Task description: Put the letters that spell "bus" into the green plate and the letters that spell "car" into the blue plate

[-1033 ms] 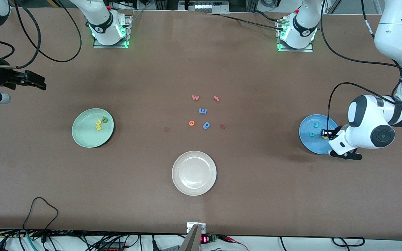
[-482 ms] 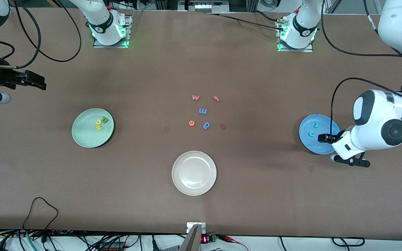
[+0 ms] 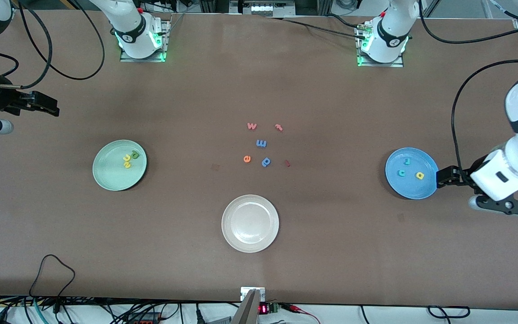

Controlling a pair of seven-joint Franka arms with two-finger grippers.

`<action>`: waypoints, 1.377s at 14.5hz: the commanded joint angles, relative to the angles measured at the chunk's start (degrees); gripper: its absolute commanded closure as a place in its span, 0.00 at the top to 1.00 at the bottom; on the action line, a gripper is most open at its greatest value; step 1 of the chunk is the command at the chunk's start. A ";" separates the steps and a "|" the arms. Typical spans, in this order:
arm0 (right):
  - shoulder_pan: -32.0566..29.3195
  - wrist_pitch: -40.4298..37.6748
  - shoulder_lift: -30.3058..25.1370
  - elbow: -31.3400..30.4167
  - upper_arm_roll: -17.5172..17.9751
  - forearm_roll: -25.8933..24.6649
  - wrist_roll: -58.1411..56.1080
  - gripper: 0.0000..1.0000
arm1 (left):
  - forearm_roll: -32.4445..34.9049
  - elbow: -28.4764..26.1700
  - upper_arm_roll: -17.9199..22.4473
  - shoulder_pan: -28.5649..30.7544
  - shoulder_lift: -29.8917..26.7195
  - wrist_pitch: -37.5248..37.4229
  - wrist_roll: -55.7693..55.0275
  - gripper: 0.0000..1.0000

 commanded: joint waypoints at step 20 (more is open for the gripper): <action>-1.07 0.95 -1.16 -1.01 0.38 2.10 0.85 1.00 | -10.40 -20.81 24.07 -16.66 -23.18 -5.41 -2.97 1.00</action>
